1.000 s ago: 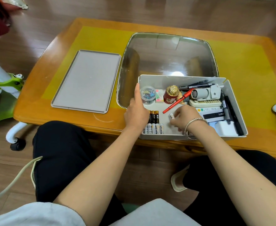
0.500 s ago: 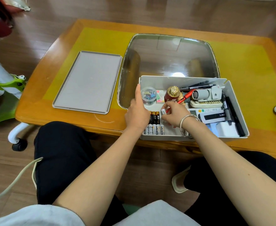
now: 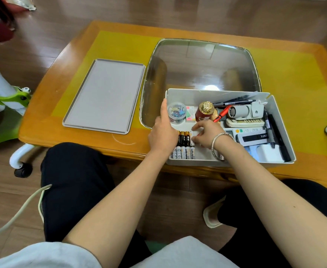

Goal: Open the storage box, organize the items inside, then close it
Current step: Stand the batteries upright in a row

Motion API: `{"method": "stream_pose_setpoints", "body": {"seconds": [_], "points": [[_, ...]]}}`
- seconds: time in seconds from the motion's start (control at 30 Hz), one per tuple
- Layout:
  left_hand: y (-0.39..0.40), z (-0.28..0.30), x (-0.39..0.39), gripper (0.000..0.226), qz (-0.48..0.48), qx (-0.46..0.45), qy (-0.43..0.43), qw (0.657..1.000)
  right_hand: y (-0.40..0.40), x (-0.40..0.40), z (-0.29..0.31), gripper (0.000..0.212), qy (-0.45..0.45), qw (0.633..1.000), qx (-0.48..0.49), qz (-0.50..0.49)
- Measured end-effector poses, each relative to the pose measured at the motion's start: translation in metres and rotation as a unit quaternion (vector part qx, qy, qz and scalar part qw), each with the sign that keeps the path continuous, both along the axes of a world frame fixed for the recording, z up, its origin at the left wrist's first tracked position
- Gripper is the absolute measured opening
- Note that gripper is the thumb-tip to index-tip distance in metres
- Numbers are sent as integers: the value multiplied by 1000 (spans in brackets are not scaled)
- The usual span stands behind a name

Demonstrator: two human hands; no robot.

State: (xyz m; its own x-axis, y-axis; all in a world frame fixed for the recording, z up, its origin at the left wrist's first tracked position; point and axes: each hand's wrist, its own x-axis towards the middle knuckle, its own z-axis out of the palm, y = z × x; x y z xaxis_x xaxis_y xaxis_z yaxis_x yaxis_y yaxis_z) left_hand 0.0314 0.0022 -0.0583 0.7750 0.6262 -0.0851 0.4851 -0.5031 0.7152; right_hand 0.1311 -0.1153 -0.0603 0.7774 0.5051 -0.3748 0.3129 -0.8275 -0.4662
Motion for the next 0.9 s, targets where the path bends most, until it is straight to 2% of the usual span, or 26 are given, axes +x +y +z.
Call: {"method": "stream_pose_setpoints", "body": {"seconds": [0.33,0.5,0.6,0.73,0.9], "points": [[0,2,-1,87,-2,-2,3,1000,-5,-6,12,38,0,998,-6,61],[0,2,-1,86,-5,1,0,1000,-35,1,40,28,-33,997,62,18],[0,2,-1,86,-5,-5,-2,1000,-58,3,56,27,-56,997,53,7],[0,1,-1,86,-4,-11,-8,1000,-84,-2,60,31,7,1000,-8,-23],[0,1,-1,85,-3,-9,-12,1000,-87,-15,47,29,25,988,-151,9]]}}
